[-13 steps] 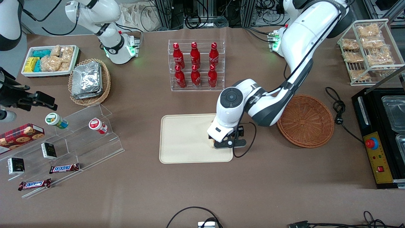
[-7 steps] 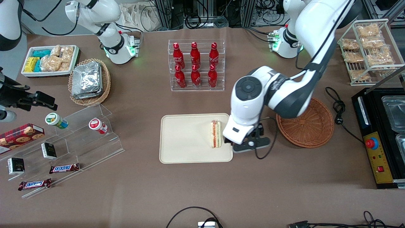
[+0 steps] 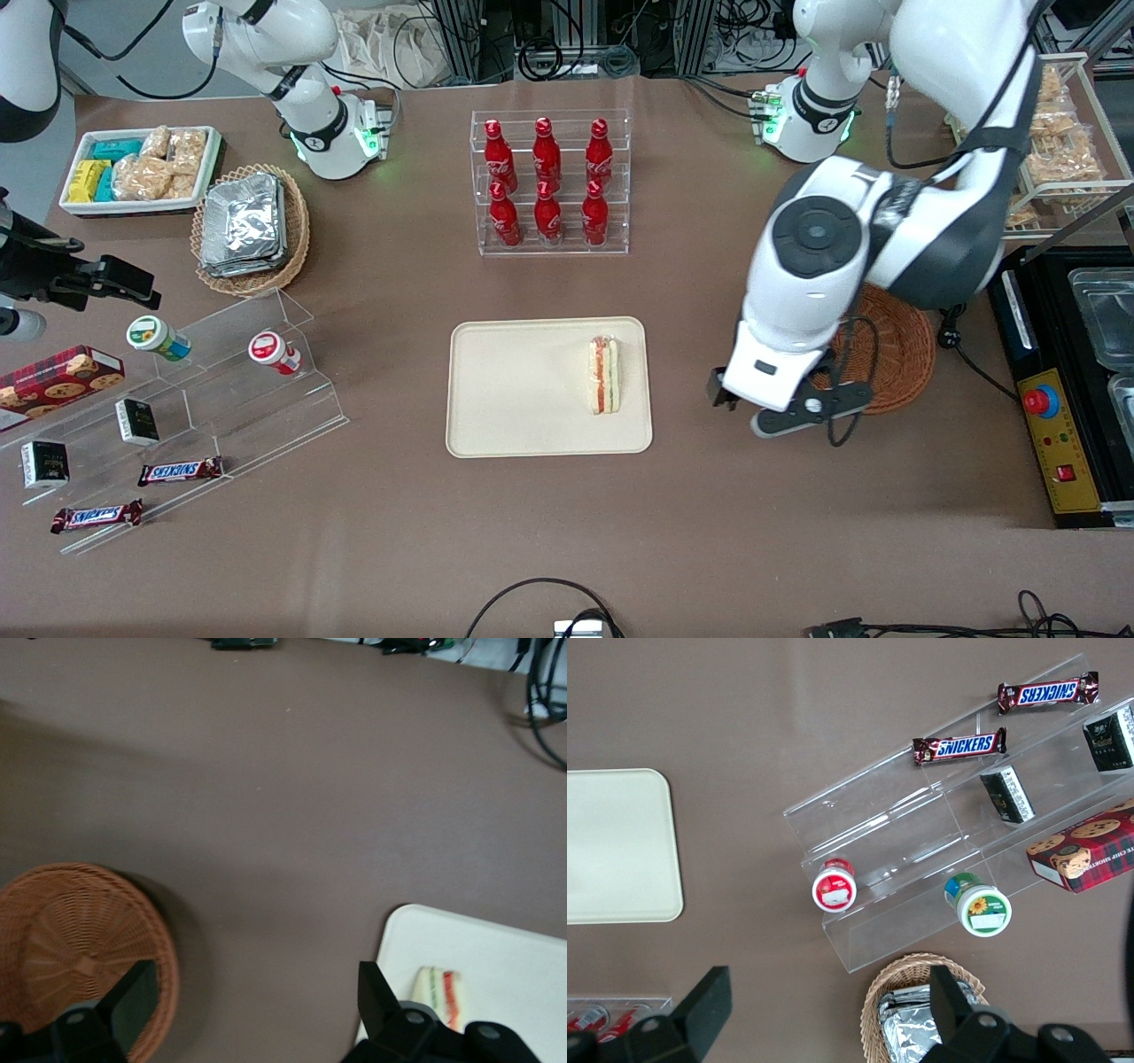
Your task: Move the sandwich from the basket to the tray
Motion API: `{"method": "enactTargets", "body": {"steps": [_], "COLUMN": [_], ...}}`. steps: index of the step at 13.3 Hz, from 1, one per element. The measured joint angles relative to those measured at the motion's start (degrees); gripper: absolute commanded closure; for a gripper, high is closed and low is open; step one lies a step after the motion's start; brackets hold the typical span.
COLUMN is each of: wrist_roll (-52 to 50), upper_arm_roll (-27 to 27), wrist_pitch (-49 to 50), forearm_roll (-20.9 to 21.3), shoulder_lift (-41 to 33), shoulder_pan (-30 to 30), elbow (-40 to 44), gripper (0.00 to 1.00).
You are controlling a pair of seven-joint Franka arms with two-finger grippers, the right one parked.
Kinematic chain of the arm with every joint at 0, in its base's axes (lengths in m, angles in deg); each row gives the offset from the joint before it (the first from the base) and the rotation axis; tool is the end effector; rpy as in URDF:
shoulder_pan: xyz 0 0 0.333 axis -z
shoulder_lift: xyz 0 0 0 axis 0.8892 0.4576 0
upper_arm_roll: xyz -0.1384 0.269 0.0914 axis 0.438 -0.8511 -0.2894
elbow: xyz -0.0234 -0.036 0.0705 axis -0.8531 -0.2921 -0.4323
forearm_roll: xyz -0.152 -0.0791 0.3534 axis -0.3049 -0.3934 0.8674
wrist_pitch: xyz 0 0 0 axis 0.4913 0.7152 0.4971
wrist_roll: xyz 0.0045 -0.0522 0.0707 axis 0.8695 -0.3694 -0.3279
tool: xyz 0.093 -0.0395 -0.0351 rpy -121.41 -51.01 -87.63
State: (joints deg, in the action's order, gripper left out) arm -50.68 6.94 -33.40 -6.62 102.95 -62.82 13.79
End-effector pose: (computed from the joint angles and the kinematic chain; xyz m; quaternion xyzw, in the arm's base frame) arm 0.6432 -0.2725 0.4913 -0.9893 -0.1190 -0.0614 0.0577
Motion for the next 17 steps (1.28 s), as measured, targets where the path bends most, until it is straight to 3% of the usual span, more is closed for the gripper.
{"method": "enactTargets", "body": {"steps": [4, 8, 12, 17], "wrist_roll": [9.36, 22.51, 32.26, 38.63], "upper_arm_roll": [-1.42, -11.67, -21.19, -28.22], "wrist_pitch": [2.27, 2.84, 5.69, 10.19], "forearm_roll": [-4.8, -13.89, -20.03, -21.84], "shoulder_lift": [-4.16, -11.31, -18.85, -24.69], "shoulder_pan": [-4.39, -2.99, -1.59, 1.12], "elbow": [0.12, -3.69, -8.05, -10.12], "gripper": [0.0, 0.0, 0.0, 0.0]}}
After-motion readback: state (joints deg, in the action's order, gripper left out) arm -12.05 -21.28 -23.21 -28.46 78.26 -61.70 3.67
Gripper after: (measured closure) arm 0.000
